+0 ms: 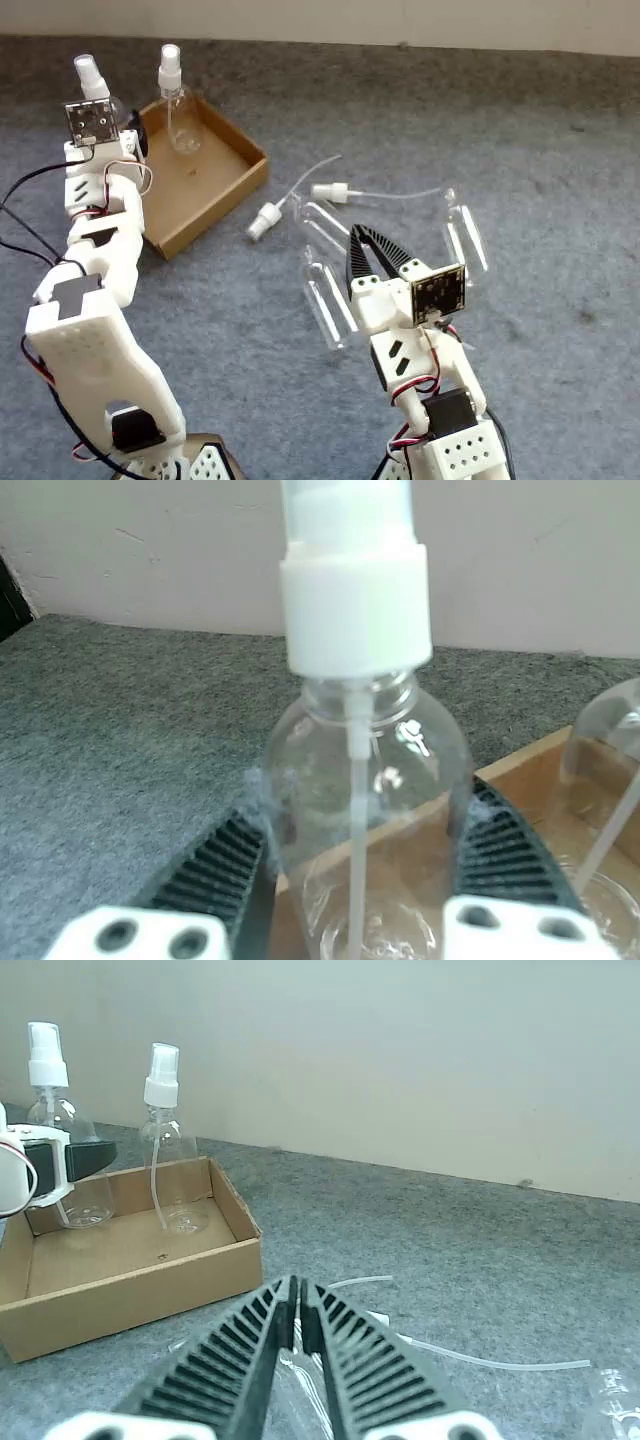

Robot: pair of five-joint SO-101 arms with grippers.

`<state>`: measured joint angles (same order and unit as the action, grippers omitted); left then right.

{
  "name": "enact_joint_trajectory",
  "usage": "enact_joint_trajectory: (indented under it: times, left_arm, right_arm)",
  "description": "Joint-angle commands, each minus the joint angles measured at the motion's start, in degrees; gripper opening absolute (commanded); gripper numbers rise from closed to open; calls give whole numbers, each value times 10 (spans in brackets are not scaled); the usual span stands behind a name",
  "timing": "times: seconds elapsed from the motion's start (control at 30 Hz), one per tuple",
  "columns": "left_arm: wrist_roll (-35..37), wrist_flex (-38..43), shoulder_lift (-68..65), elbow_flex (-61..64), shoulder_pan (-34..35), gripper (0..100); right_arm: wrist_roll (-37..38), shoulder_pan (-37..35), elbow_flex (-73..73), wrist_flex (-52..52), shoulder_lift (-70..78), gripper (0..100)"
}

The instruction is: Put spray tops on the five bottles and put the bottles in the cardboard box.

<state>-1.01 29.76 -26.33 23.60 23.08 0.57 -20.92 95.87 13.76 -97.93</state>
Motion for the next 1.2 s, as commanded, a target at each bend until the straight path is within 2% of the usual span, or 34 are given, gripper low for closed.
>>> enact_joint_trajectory:
  times: [0.0,0.17,0.7,0.9,1.17]
  left_arm:
    - [-4,18,-23,-15,3,78]
    - [-3,18,-65,-22,3,78]
    - [-2,15,-65,-15,5,82]
    - [-2,16,-65,3,3,165]
    - [-2,15,-64,7,7,155]
  right_arm:
    - [-2,7,81,4,-1,5]
    - [-2,7,81,4,-1,5]
    - [-2,7,82,4,-1,5]
    - [-2,7,82,4,-1,5]
    - [-2,7,82,4,-1,5]
